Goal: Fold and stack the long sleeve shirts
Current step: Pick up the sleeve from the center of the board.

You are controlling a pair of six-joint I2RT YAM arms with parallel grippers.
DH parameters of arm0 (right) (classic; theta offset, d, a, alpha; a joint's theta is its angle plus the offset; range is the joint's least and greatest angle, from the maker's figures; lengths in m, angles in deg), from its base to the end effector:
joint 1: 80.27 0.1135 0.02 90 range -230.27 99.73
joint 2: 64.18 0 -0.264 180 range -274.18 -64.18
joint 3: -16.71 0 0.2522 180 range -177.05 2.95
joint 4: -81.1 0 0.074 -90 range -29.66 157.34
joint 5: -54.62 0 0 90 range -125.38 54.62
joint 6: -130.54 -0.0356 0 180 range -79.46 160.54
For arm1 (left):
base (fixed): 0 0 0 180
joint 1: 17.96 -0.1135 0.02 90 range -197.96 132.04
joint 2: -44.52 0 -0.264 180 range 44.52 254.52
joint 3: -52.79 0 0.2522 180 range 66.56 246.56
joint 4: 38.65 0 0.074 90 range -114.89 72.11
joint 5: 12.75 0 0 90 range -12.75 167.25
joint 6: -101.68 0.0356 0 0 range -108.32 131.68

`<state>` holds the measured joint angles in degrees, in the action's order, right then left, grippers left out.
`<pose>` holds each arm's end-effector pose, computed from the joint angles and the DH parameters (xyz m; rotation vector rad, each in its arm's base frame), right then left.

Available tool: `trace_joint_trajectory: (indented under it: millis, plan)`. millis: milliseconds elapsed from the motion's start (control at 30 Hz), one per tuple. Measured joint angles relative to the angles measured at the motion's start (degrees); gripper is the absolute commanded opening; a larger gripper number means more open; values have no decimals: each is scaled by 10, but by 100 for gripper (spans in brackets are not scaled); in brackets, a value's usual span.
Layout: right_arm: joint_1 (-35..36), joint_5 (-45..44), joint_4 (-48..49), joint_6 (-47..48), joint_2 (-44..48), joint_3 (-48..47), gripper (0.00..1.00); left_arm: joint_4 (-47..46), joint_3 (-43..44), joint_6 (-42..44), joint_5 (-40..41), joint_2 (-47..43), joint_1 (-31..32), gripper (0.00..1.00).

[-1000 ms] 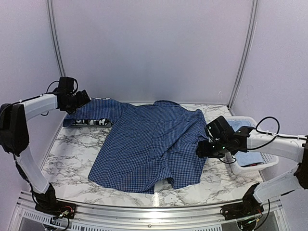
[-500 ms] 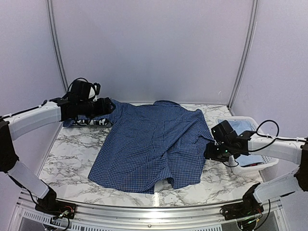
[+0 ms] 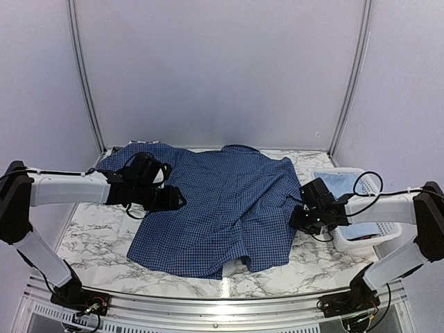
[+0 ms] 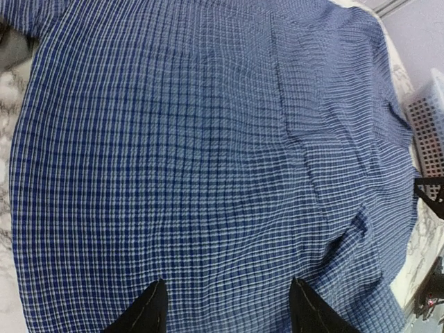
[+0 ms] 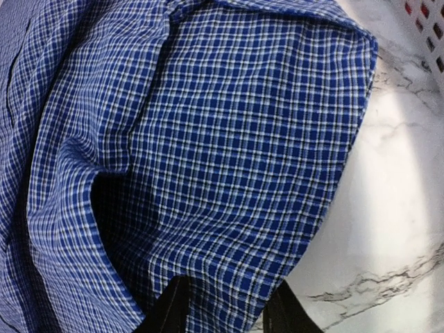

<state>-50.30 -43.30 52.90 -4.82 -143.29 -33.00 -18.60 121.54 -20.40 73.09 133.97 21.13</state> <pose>0.2176 0.1198 0.1567 0.3990 2.5635 0.3183 0.2594 -0.2141 0.2169 0.1857 2.3815 -0.7076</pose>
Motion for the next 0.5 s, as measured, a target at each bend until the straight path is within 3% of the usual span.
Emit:
trace_joint_trajectory:
  millis: [167,500]
  plan:
    - [0,-2,9,-10,-16,-4,0,-9,-47,-32,18,16,0,60]
    - [0,-115,-128,66,-16,-205,0,-37,-89,-55,68,54,0,60]
